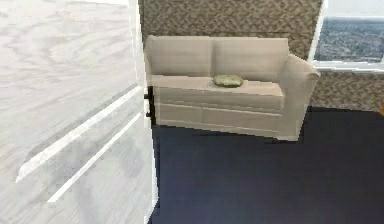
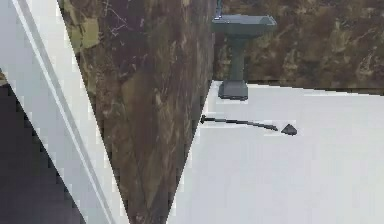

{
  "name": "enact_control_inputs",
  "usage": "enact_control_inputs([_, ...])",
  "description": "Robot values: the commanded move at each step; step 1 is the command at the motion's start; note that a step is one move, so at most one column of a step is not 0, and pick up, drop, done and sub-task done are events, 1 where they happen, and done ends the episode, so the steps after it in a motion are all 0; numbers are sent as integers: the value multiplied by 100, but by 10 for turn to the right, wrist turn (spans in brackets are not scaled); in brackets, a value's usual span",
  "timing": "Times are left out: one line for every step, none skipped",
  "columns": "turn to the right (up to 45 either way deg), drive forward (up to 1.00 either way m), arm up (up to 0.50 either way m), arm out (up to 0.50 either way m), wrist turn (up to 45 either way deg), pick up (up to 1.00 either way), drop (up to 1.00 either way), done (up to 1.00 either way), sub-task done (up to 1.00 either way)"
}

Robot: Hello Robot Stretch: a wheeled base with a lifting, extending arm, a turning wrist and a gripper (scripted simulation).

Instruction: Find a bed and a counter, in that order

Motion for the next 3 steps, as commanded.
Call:
enact_control_inputs([90, 0, 0, 0, 0, 0, 0, 0, 0])
enact_control_inputs([0, 30, 0, 0, 0, 0, 0, 0, 0])
enact_control_inputs([390, 0, 0, 0, 0, 0, 0, 0, 0])
